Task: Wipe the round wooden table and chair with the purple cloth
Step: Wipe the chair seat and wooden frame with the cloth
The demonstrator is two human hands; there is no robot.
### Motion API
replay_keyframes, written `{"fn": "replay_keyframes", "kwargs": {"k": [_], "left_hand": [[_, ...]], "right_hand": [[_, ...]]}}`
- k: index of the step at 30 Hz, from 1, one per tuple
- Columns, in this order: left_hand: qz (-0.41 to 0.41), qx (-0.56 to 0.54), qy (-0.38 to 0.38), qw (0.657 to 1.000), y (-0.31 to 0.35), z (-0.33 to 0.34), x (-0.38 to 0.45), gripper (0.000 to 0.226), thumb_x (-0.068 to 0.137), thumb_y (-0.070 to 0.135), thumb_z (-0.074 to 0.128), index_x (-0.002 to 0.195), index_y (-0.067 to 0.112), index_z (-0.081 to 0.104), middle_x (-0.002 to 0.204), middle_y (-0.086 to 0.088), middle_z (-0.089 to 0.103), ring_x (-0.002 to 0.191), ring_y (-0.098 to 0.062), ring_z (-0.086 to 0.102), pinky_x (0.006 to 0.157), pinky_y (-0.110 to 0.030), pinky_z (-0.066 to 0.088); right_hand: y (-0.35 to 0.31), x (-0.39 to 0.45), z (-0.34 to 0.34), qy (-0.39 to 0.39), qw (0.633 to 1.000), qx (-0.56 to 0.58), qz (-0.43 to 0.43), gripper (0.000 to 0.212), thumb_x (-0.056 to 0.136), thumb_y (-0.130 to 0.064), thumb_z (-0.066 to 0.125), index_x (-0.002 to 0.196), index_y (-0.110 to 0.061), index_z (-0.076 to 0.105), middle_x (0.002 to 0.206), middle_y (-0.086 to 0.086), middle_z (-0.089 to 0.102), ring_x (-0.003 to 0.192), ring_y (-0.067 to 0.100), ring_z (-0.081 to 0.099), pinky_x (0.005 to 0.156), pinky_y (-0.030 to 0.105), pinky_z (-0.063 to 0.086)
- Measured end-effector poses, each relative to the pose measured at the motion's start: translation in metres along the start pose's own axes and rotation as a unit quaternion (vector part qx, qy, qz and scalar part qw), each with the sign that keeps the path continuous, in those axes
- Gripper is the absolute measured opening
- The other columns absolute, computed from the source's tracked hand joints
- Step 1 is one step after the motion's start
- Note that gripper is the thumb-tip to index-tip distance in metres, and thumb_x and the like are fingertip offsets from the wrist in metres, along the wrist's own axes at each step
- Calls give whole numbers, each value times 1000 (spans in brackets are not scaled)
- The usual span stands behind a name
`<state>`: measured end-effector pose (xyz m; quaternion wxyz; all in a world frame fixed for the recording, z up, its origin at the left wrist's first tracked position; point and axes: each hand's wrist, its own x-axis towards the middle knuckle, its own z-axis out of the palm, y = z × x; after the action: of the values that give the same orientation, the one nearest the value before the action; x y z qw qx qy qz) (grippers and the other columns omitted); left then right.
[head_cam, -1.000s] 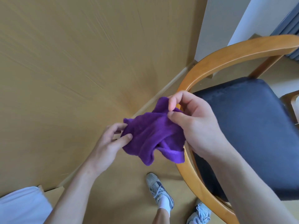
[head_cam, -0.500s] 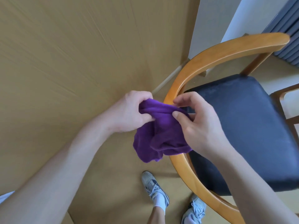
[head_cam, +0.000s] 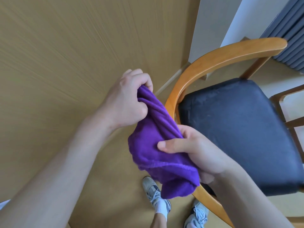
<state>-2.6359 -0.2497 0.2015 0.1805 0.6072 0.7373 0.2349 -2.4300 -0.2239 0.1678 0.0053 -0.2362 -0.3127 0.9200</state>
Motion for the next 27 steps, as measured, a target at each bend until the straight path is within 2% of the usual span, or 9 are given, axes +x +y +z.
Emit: {"fn": "replay_keyframes", "kwargs": {"k": [2,4,8,11,14,16,20,23,27], "left_hand": [[-11,-14,19,1000,-2,21,4,26,62,2,48,82,16,57,85,0,54,87,-21,45,75,-29,38],[-50,-35,9,998,-6,46,6,29,70,-1,57,92,18,60,95,2,55,94,-16,45,80,-25,39],[-175,-57,51,982,-11,100,-22,63,79,14,74,136,13,47,131,4,38,125,-15,38,108,-25,32],[-379,-267,62,884,-5,127,-57,81,84,42,73,151,19,33,143,10,36,135,-11,40,116,-32,34],[-439,-476,74,758,5,155,-89,50,90,46,63,134,25,52,130,4,64,108,-3,65,88,-19,53],[-438,-520,95,727,14,170,-104,32,97,45,55,126,33,61,115,10,73,96,-2,67,74,-12,50],[-507,-606,133,598,19,186,-116,50,74,26,52,123,22,64,83,0,68,75,-20,59,65,-31,45],[-514,-526,80,673,10,185,-121,32,75,8,57,106,8,59,65,0,66,50,-16,59,43,-21,43],[-491,-452,118,735,-27,172,-124,13,93,-5,55,89,5,63,71,-7,69,67,-18,61,67,-24,50]], "right_hand": [[-3,-4,-17,119,991,-55,-24,16,81,-7,72,96,-10,73,97,21,74,80,35,73,78,47,61],[-4,-7,-40,295,921,-251,-37,16,85,-7,72,93,-20,74,92,9,78,84,33,74,84,55,62],[5,-4,-63,427,831,-355,-39,20,90,-10,69,97,-28,71,88,-5,73,87,20,70,74,37,58],[22,4,-70,479,756,-441,-71,31,89,-11,64,116,-26,62,116,-5,63,100,14,61,76,25,48],[36,11,-64,495,693,-503,-147,49,90,-26,62,137,-25,51,141,-3,46,127,16,46,102,37,43],[48,20,-59,428,730,-502,-179,56,90,-40,56,145,-30,46,150,-7,40,138,12,37,111,36,34],[73,39,-60,302,856,-400,-124,74,98,-50,56,161,-38,20,163,-16,28,148,1,27,122,31,26],[81,47,-65,320,847,-398,-147,70,98,-52,51,159,-33,23,156,-17,39,143,0,35,118,26,30],[80,48,-65,388,785,-442,-193,38,99,-45,47,135,-34,45,126,-18,55,111,-6,50,90,3,33]]}}
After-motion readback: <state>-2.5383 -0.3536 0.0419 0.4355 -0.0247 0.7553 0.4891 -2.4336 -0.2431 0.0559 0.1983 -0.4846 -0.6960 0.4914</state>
